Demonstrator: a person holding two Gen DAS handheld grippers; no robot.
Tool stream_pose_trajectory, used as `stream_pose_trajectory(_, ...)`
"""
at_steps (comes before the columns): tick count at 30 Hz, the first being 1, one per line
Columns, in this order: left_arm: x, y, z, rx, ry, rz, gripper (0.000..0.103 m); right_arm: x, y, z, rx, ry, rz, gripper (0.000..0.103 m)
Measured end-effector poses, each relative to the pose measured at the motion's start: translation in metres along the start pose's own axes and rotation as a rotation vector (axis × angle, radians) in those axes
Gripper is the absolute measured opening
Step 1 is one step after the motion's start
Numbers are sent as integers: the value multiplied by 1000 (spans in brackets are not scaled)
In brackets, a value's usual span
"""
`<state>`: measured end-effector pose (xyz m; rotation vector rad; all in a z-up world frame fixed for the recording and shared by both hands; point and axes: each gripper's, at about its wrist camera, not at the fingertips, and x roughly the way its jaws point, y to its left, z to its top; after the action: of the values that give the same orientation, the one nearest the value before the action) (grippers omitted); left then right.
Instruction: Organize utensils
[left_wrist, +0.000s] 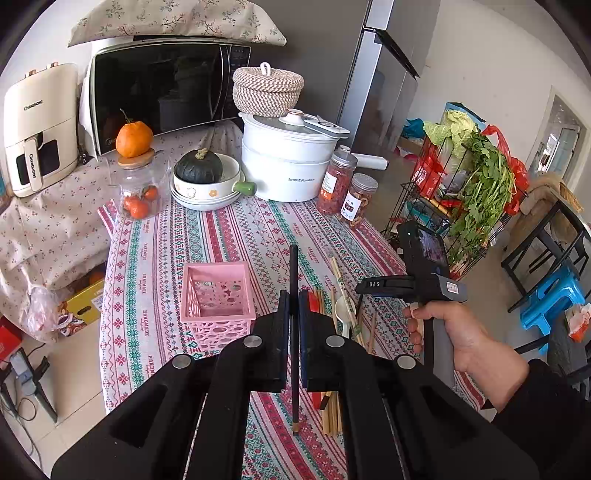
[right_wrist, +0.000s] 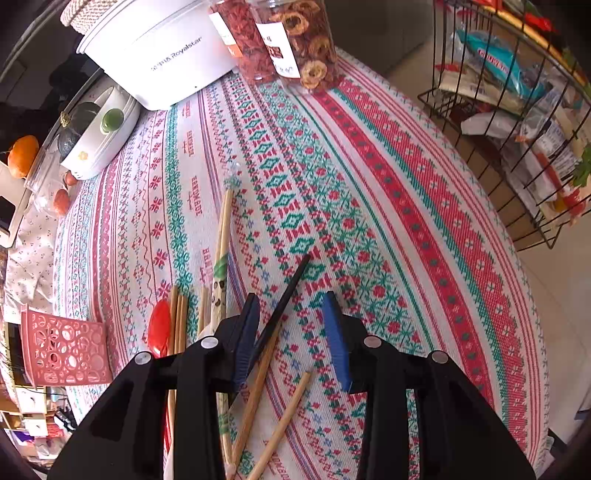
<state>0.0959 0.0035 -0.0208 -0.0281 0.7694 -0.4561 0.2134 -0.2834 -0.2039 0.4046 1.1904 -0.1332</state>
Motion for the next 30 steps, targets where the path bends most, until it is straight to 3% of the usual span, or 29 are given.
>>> stream_pose_trajectory(3, -4, 10, -2, -17, -6, -4, 4, 3, 8, 2, -14, -29, -67, 15)
stream_pose_trajectory(5, -6, 16, -4, -28, -10, -6, 4, 4, 11, 3, -20, -37, -81, 13)
stream_pose_trajectory(11, -10, 32, -7, -76, -17, -26, 4, 1, 4, 8, 46, -35, 78, 6)
stream_pose_trajectory(21, -42, 25, -2, -45, -129, -11, 4, -103, 21, -13, -91, -222, 231, 6)
stream_pose_trajectory(30, -77, 28, 17, -67, -284, 2, 4, -184, 42, -52, -250, -379, 271, 5)
